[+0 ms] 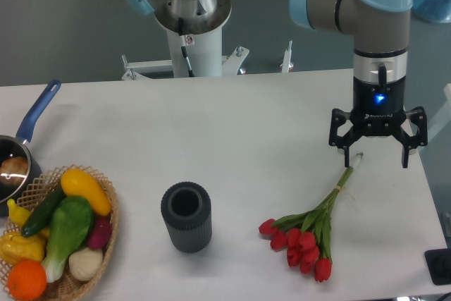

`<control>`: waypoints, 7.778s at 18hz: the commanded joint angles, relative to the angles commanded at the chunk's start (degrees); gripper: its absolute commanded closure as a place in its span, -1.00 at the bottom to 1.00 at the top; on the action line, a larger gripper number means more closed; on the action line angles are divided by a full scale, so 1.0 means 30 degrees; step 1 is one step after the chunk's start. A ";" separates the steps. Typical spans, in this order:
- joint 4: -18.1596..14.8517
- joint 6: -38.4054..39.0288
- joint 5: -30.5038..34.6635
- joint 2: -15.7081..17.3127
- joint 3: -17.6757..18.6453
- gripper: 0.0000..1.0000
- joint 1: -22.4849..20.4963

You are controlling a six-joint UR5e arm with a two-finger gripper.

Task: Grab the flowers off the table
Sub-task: 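Move the open gripper toward the red tulip stems, then lower the open gripper down onto the tulip stems, then close the gripper around the tulip stems, then lift the gripped tulips up off the table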

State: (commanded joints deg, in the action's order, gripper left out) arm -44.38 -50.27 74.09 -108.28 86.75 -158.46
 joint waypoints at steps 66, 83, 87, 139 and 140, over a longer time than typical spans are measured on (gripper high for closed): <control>0.0088 -0.8144 0.1663 -0.4687 0.2081 -1.00 0.0292; 0.0205 -0.7149 0.3545 -0.5126 0.1934 -1.00 0.1053; 0.0351 -0.7119 0.2929 -0.5156 0.1875 -1.00 0.1083; 0.1084 -0.6624 0.2842 -0.4250 0.1203 0.45 0.0937; 0.1084 -0.6302 0.2725 -0.4132 0.0998 0.45 0.0907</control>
State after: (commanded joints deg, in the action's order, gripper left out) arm -41.13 -69.18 82.27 -120.68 89.74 -155.74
